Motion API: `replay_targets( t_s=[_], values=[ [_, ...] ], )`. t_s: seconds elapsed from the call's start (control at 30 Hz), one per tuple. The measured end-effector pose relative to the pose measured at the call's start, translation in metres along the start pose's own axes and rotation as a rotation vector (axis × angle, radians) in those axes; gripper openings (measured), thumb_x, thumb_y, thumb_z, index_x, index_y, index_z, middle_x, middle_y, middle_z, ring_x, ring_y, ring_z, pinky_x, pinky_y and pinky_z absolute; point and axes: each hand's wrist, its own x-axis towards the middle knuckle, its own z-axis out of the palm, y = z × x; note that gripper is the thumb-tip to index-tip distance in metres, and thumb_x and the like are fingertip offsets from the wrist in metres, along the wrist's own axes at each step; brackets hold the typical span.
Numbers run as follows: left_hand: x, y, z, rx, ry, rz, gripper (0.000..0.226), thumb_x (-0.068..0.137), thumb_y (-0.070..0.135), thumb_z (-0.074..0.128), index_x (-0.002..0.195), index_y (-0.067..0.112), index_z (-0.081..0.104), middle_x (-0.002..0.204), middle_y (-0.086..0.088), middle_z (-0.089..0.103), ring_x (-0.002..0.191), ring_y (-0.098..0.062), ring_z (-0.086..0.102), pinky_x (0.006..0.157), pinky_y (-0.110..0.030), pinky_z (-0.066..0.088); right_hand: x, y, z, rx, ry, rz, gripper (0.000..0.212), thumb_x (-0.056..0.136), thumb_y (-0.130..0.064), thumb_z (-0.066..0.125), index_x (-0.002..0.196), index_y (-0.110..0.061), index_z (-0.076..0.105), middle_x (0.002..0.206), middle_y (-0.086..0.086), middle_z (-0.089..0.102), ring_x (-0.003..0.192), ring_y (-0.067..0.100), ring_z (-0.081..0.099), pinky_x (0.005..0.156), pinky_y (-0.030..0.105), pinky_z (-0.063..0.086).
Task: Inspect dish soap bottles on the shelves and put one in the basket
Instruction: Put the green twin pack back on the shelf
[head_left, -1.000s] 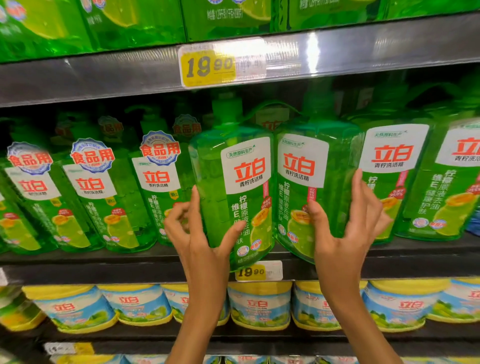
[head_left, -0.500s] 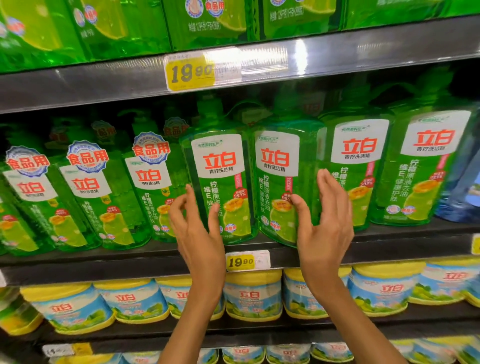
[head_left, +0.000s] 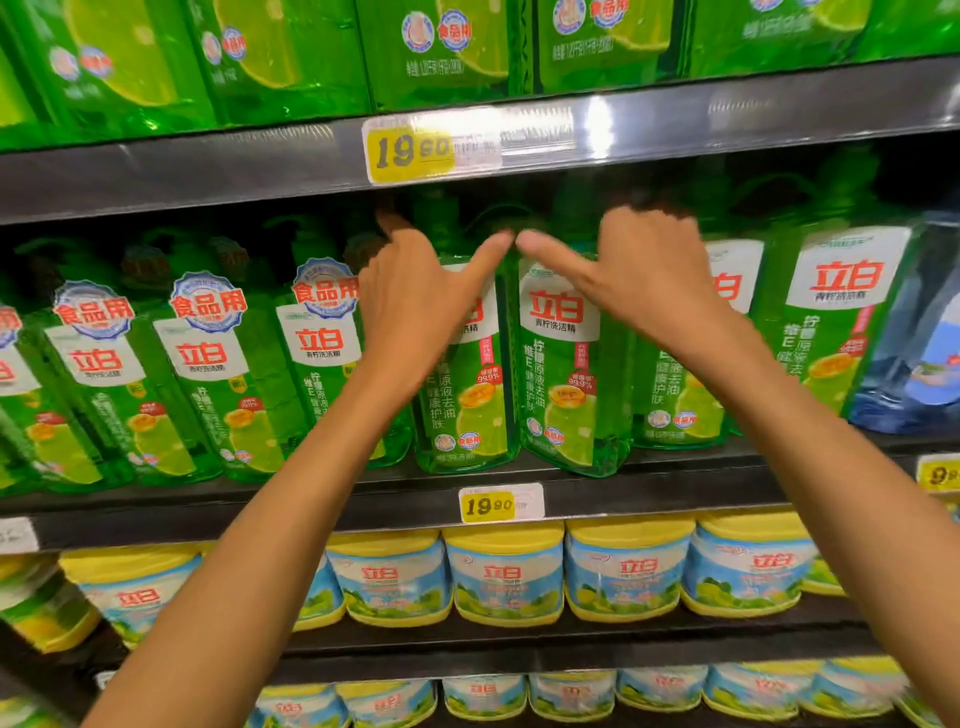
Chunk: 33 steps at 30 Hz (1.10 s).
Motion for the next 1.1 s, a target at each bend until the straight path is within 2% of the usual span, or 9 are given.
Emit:
replay_targets(
  t_s=[0.17,0.3,0.5,0.63,0.7,0.83,0.9,1.03,1.1],
  values=[
    [0.016,-0.01,-0.004,0.169,-0.171,0.088,0.065,0.078,0.069,0.055,0.07,0.007,0.039,0.078,-0.013,0.051,0.087,-0.035,0.055,0.066,-0.034,0.033,0.018,0.005,0.012,-0.043,-0.092,-0.06,0.071,0.067,-0.078,0.06,0.057,-0.014,0.033,0.055,0.001,0.035,0.055,0.024,0.041,0.059,0.032,0.029],
    [0.028,-0.02,-0.015,0.205,-0.29,0.078,0.062,0.075,0.071,0.056,0.059,0.014,0.036,0.062,0.001,0.039,0.064,-0.022,0.045,0.056,-0.031,0.032,0.029,0.011,0.005,0.008,-0.264,-0.08,0.07,0.054,-0.082,0.052,0.056,-0.013,0.043,0.055,0.0,0.044,0.051,0.013,0.041,0.047,0.028,0.022],
    [0.034,-0.019,-0.014,0.276,-0.384,0.16,0.062,0.079,0.07,0.049,0.059,0.013,0.036,0.061,-0.001,0.042,0.053,-0.013,0.039,0.06,-0.033,0.034,0.043,0.014,-0.004,-0.083,-0.564,-0.079,0.071,0.056,-0.079,0.045,0.066,-0.009,0.053,0.071,0.004,0.054,0.065,0.02,0.049,0.056,0.029,0.032],
    [0.027,-0.014,-0.004,0.25,-0.251,0.177,0.062,0.082,0.067,0.051,0.056,0.013,0.031,0.059,0.0,0.036,0.062,-0.023,0.041,0.064,-0.034,0.031,0.054,0.017,-0.005,-0.165,-0.665,0.026,0.098,0.061,-0.075,0.049,0.121,0.002,0.059,0.127,0.02,0.057,0.116,0.036,0.052,0.086,0.037,0.036],
    [0.025,-0.013,0.0,0.211,-0.226,0.179,0.061,0.083,0.064,0.052,0.056,0.014,0.03,0.062,-0.001,0.038,0.069,-0.023,0.043,0.066,-0.033,0.031,0.052,0.02,-0.001,-0.165,-0.659,0.002,0.096,0.066,-0.073,0.048,0.125,0.002,0.057,0.133,0.021,0.055,0.122,0.037,0.05,0.094,0.04,0.038],
    [0.028,-0.018,0.003,0.147,-0.253,0.164,0.059,0.084,0.061,0.054,0.055,0.015,0.033,0.064,-0.002,0.044,0.066,-0.022,0.046,0.065,-0.031,0.033,0.041,0.022,0.002,-0.185,-0.479,-0.135,0.089,0.048,-0.087,0.035,0.087,-0.007,0.044,0.083,0.009,0.052,0.082,0.028,0.05,0.072,0.035,0.039],
    [0.027,-0.022,0.002,0.084,-0.222,0.149,0.059,0.083,0.06,0.058,0.055,0.017,0.029,0.061,0.0,0.043,0.055,-0.017,0.04,0.057,-0.031,0.032,0.036,0.026,0.004,-0.193,-0.397,-0.185,0.095,0.045,-0.093,0.027,0.087,-0.01,0.044,0.072,0.002,0.045,0.072,0.024,0.047,0.066,0.033,0.038],
    [0.024,-0.028,0.007,-0.053,-0.185,0.087,0.056,0.083,0.056,0.062,0.055,0.019,0.03,0.054,0.005,0.041,0.048,-0.007,0.038,0.045,-0.019,0.032,0.035,0.034,0.008,-0.205,-0.308,-0.202,0.112,0.052,-0.093,0.026,0.122,-0.009,0.05,0.1,0.014,0.061,0.079,0.026,0.049,0.065,0.033,0.039],
    [0.022,-0.027,0.009,-0.051,-0.153,0.077,0.057,0.082,0.057,0.062,0.054,0.018,0.03,0.051,0.006,0.039,0.047,-0.005,0.036,0.051,-0.03,0.027,0.037,0.037,0.01,-0.186,-0.305,-0.197,0.112,0.053,-0.093,0.028,0.128,-0.011,0.048,0.111,0.017,0.062,0.084,0.027,0.051,0.068,0.033,0.04]
  ],
)
